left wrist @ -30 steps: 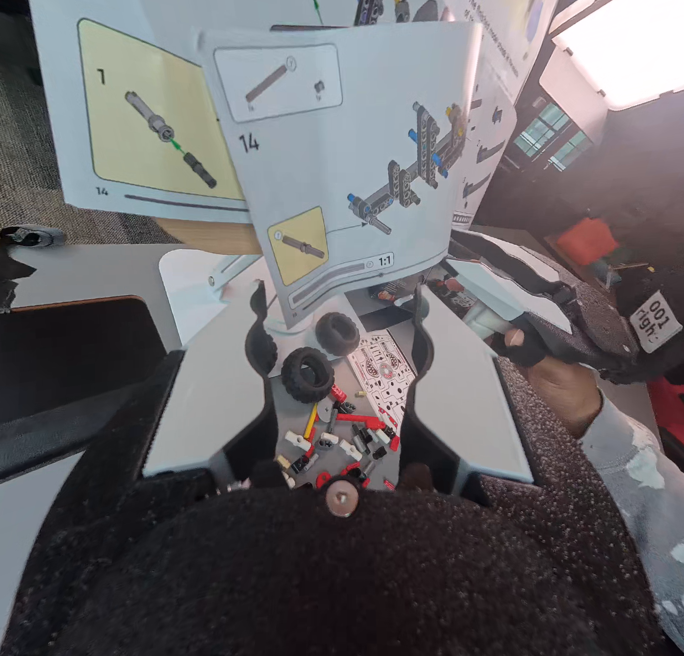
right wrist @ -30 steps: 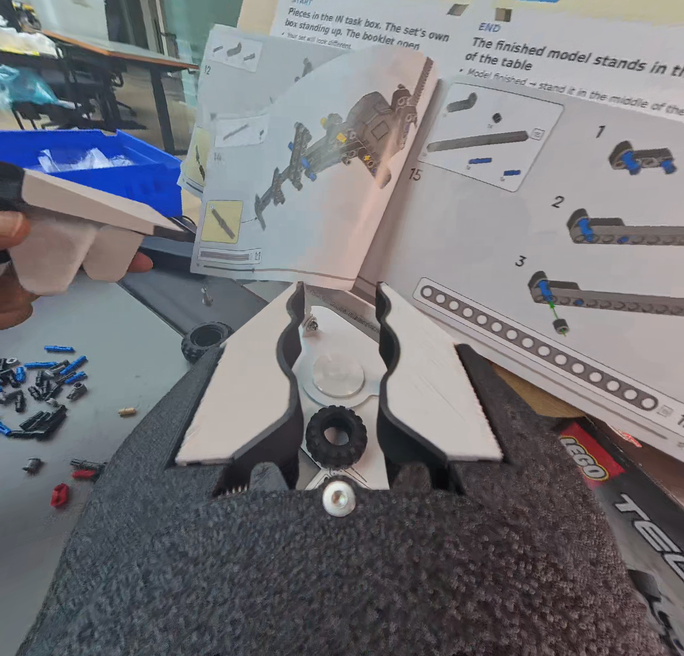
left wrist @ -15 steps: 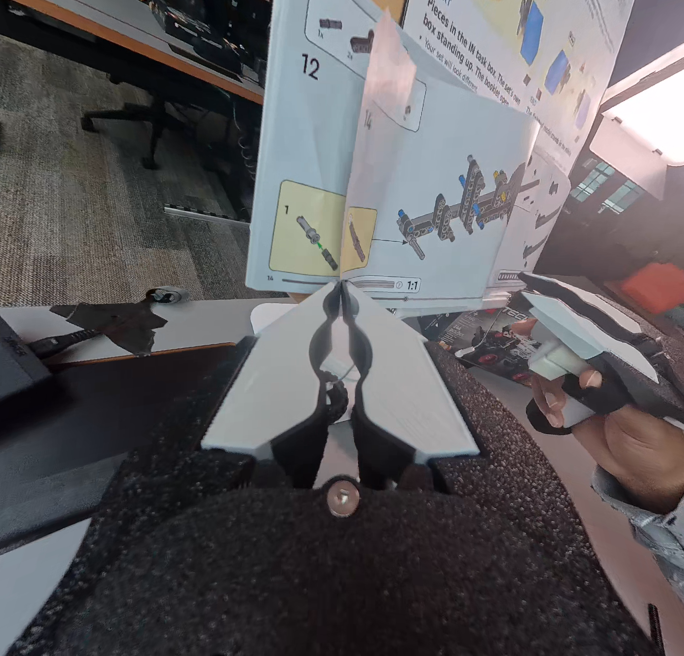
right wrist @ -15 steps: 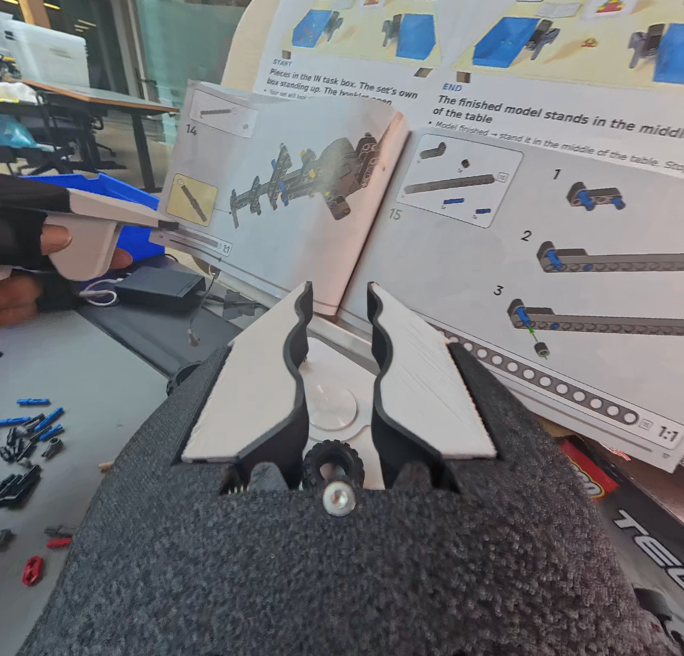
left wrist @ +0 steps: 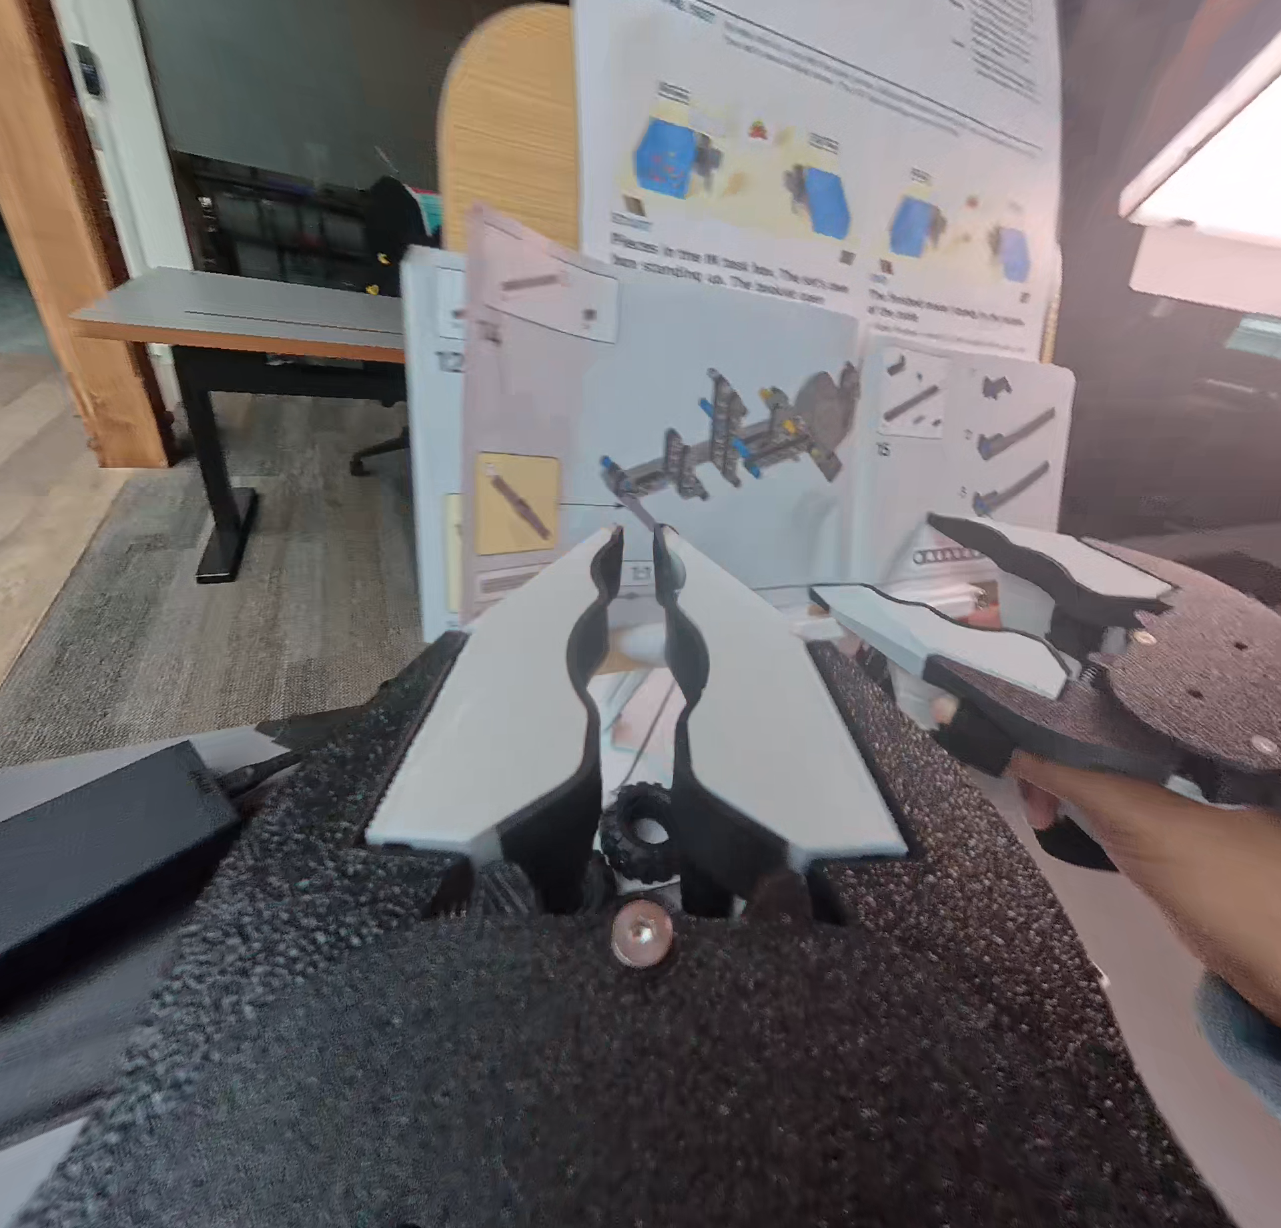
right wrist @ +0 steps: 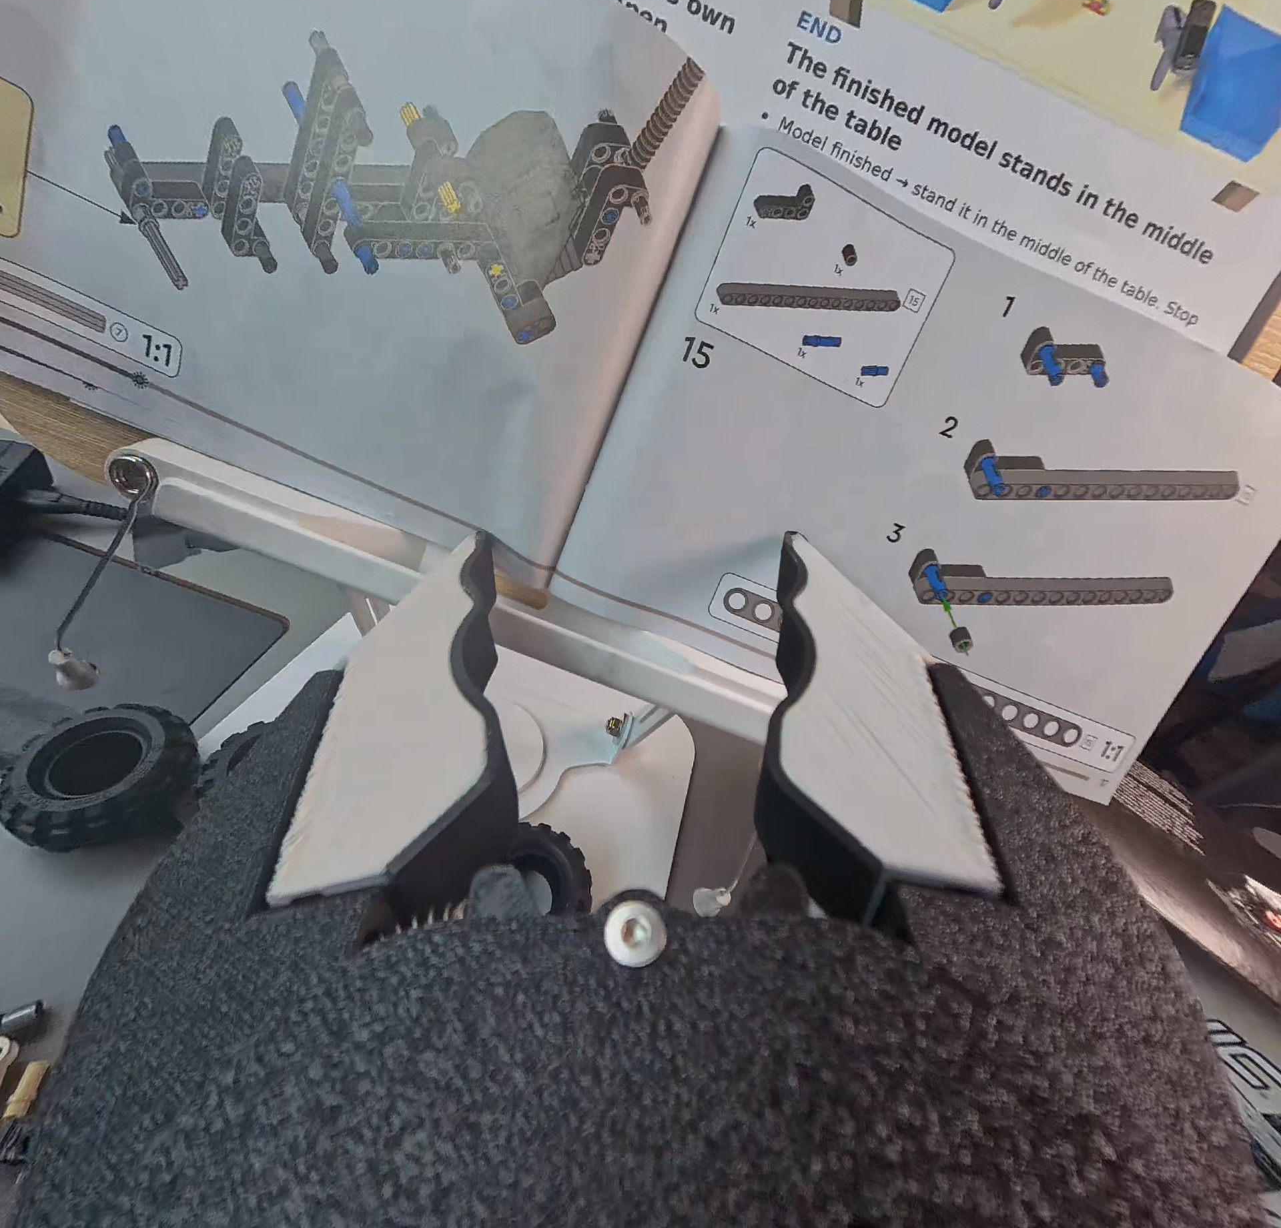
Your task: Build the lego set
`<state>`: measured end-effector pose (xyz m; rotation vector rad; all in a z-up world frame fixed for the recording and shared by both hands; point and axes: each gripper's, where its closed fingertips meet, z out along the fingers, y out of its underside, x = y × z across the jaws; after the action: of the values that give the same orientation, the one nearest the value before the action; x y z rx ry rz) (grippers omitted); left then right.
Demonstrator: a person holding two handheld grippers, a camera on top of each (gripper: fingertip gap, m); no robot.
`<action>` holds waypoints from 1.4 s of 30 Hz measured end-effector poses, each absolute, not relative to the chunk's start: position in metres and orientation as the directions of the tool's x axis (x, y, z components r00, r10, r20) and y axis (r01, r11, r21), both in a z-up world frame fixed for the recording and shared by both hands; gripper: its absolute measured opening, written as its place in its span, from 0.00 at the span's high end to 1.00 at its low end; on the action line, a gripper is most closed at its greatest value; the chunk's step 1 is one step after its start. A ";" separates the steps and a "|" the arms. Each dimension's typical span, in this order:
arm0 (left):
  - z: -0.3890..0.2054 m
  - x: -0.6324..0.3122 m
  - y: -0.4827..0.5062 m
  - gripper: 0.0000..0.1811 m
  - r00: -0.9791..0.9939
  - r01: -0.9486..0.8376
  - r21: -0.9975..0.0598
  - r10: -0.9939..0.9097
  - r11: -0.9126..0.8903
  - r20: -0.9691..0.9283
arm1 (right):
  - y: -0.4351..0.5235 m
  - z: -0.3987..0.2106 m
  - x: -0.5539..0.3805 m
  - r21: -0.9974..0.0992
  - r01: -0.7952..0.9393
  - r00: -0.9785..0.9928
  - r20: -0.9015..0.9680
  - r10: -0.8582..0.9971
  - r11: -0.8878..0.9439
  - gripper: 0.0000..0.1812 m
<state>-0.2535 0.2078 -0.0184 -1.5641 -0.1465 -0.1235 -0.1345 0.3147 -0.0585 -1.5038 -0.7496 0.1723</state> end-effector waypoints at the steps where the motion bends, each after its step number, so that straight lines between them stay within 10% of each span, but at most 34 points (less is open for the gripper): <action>1: -0.022 -0.237 0.214 0.95 0.990 0.135 -0.991 -0.024 -0.027 0.135 | 0.315 -0.059 -0.135 -0.934 0.344 0.768 0.340 0.542 0.100 0.55; 18: -0.074 -0.245 0.228 0.92 0.941 0.338 -0.931 0.029 -0.134 0.338 | 0.332 -0.039 -0.124 -0.976 0.220 0.846 0.197 0.496 0.013 0.52; 23: -0.108 -0.220 0.201 0.73 0.417 0.886 -0.427 -0.089 -0.180 0.904 | 0.331 -0.040 -0.125 -0.978 0.205 0.855 0.196 0.481 0.033 0.54; 27: -0.126 -0.206 0.215 0.61 0.015 0.981 -0.041 -0.137 -0.188 0.990 | 0.329 -0.040 -0.124 -0.977 0.209 0.856 0.198 0.478 0.031 0.55; 31: -0.118 -0.244 0.232 0.88 -0.141 0.990 0.135 -0.266 -0.040 0.954 | 0.329 -0.040 -0.124 -0.978 0.207 0.857 0.197 0.475 0.031 0.55; 33: -0.094 -0.258 0.223 1.00 -0.071 0.996 0.087 -0.370 0.027 0.926 | 0.329 -0.041 -0.123 -0.977 0.210 0.856 0.198 0.477 0.029 0.56; 42: -0.047 -0.231 0.230 0.99 0.854 0.520 -0.854 -0.023 0.025 0.520 | 0.326 -0.042 -0.127 -0.976 0.212 0.846 0.208 0.491 0.049 0.66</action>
<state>-0.2308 0.2296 -0.0474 -1.4971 -0.4146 -0.4390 -0.1268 0.3264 -0.0424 -1.5325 -0.5794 0.2323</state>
